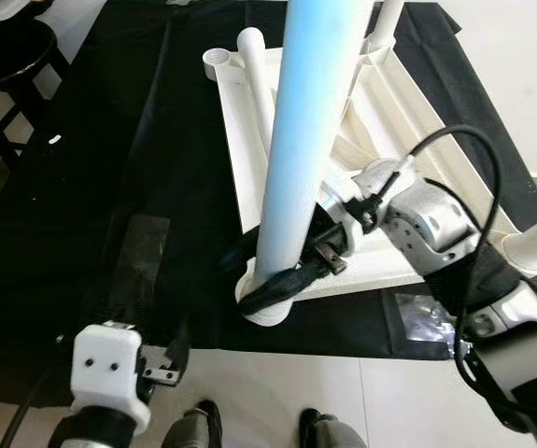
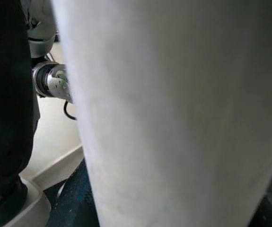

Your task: Building children table

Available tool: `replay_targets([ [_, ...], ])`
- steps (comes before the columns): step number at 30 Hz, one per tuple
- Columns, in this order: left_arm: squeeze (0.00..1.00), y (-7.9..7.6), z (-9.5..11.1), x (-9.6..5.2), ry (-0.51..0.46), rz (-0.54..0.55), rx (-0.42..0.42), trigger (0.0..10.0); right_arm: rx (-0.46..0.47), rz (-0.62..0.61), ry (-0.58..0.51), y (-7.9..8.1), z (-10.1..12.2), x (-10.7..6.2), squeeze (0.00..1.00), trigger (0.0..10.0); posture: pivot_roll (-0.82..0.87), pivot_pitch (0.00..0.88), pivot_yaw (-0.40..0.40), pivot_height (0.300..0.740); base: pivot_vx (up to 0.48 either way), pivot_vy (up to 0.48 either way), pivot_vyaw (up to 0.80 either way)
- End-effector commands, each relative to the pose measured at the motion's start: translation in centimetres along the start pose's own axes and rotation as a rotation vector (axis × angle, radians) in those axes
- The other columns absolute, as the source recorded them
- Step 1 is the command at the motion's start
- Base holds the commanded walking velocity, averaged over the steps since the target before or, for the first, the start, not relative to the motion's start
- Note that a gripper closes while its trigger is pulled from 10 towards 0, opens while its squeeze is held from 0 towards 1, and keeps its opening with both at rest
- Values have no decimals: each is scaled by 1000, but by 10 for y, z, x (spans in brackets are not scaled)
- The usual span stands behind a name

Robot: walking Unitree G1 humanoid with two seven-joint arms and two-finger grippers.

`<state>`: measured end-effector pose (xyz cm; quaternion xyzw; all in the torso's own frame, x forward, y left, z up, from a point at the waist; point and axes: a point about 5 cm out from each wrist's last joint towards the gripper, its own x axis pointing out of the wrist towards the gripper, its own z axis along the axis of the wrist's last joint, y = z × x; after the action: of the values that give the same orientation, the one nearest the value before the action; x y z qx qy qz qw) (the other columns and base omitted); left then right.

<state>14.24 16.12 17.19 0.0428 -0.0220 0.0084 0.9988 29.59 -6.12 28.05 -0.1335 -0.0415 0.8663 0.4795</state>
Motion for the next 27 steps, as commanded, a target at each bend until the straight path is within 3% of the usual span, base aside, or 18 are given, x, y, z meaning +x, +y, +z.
replay_targets([
  [1,0,1,3,-5,-6,12,11,10000,-23,37,-6,-1,4,4,0,10000,38,325,-65,740,0,0,0],
  [9,0,-11,15,-10,-65,-74,-16,10000,-51,98,117,-2,-4,10,0,10000,44,339,-87,740,0,0,0],
  [11,0,-22,17,-14,-84,-206,-25,10000,-61,101,140,-4,-4,9,0,10000,45,345,-89,740,0,0,0],
  [15,0,-32,17,-18,-90,-310,-31,10000,-63,97,142,-6,-4,8,0,10000,43,349,-93,740,0,0,0],
  [27,0,-36,15,-23,-91,-350,-16,10000,-48,92,93,-9,-8,7,0,10000,49,358,-94,740,0,0,0],
])
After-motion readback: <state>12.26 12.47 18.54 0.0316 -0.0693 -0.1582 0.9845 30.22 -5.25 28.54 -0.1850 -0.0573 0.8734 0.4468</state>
